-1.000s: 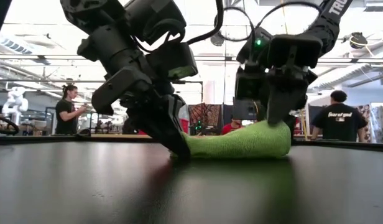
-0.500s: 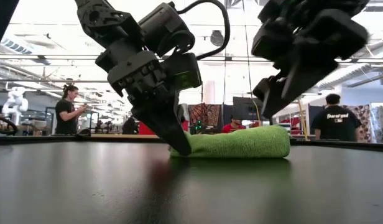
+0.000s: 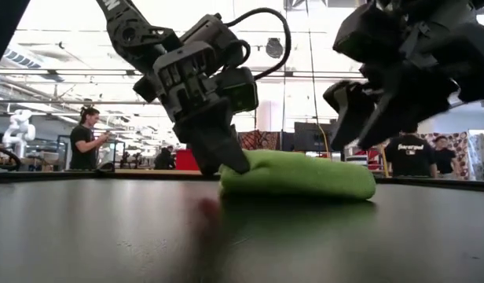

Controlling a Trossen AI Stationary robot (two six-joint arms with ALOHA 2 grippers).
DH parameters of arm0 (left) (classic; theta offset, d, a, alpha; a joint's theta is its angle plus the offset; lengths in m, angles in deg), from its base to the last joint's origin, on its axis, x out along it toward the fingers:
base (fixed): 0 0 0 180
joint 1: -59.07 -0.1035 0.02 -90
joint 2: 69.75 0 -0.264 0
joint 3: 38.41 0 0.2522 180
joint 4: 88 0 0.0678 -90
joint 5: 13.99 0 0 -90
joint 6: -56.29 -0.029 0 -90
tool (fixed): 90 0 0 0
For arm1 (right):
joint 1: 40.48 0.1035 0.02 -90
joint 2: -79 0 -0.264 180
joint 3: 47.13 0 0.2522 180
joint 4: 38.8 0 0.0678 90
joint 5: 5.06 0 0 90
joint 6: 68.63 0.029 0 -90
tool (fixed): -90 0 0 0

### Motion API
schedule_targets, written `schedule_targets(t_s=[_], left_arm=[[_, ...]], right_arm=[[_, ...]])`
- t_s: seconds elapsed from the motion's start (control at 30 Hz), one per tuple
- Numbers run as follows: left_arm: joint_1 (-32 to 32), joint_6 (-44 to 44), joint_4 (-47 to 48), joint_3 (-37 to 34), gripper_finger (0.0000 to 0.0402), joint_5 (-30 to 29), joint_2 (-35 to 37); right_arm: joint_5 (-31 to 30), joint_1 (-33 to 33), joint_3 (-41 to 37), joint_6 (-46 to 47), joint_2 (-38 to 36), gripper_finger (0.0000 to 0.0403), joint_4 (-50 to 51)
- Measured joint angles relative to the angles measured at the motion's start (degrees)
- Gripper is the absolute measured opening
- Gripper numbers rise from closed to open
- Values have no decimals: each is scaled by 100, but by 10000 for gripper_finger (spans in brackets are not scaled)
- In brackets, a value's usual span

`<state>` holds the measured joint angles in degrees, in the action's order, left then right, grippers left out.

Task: Roll towel
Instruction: Roll the green towel

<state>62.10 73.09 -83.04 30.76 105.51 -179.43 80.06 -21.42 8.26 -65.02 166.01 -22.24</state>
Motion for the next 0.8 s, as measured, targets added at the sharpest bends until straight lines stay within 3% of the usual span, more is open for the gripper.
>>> schedule_targets(t_s=[0.23,0.8], left_arm=[[-87,443,-284,-296,13,115,1],[-159,740,-632,-535,13,461,14]], right_arm=[[-568,218,0,34,296,220,-186],[-763,395,0,211,1070,193,-854]])
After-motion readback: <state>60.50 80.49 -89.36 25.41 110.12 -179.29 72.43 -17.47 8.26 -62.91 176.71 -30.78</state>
